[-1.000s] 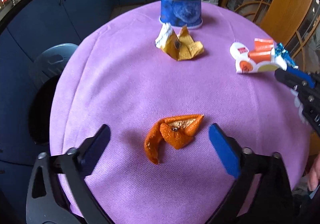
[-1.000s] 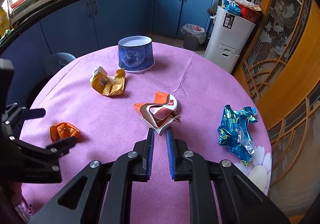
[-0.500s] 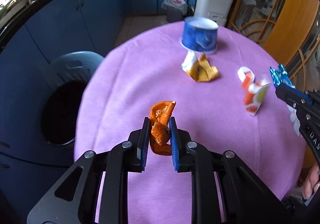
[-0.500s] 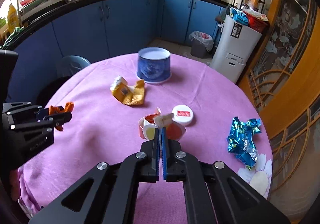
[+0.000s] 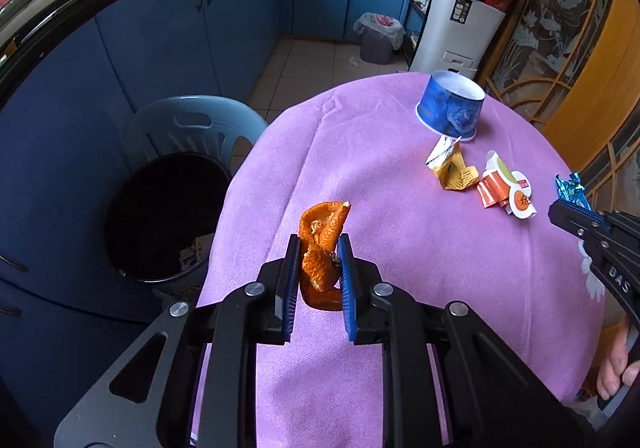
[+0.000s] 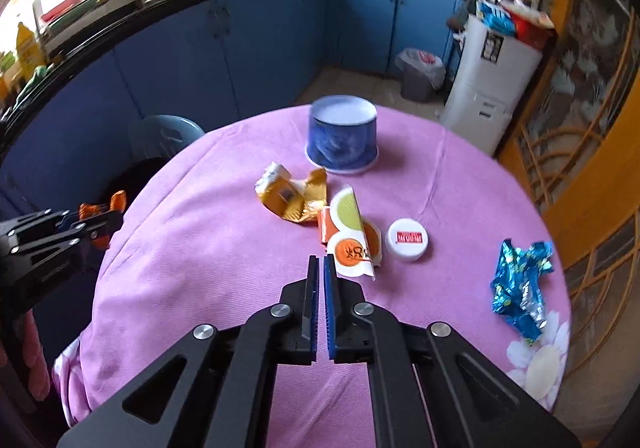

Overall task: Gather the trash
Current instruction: 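Lift the peel with the left tool while the right tool grasps the paper cup, then carry the peel with the left tool while the right tool carries the cup to the black bin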

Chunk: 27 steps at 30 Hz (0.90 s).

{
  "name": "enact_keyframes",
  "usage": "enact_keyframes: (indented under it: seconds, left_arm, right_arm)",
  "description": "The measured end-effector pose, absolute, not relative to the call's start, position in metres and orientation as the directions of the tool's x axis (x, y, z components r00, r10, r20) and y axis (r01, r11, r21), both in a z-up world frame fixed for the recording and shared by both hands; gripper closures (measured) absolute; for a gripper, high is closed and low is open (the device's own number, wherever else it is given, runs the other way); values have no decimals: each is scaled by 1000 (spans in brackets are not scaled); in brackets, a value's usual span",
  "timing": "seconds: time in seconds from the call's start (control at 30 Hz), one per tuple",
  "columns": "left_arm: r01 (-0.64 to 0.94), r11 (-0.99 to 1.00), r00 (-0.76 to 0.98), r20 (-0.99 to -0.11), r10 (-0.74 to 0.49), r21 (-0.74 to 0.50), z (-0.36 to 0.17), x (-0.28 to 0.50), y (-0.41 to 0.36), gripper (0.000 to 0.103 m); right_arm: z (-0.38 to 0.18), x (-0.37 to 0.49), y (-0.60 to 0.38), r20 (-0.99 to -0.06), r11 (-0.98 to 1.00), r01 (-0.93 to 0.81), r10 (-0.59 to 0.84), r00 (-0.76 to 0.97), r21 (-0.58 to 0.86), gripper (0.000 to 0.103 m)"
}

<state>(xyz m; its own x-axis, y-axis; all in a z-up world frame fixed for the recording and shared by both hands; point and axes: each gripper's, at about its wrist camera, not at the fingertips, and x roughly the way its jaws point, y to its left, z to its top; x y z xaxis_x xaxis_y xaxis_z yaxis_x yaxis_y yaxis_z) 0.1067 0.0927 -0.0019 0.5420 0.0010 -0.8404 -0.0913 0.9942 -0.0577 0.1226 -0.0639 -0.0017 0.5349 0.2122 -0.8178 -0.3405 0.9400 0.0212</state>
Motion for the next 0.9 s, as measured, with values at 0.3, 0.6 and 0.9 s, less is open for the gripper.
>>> enact_keyframes:
  seconds: [0.3,0.6,0.9]
  left_arm:
    - [-74,997,512,-859,7,-36,-21,125,86,84]
    - [-70,997,483,-875,14,-23,-40,158,77,84]
    - [-70,997,486,-874,10,-27,-37,159,76,84]
  right_arm:
    - [-25,137,-62,-817,938,-346,182,547,-23,9]
    - [-39,160,-64,-824,938,-343,154,546,-52,20]
    - [-27,148,-58,-804,929,-364,166,571,-67,71]
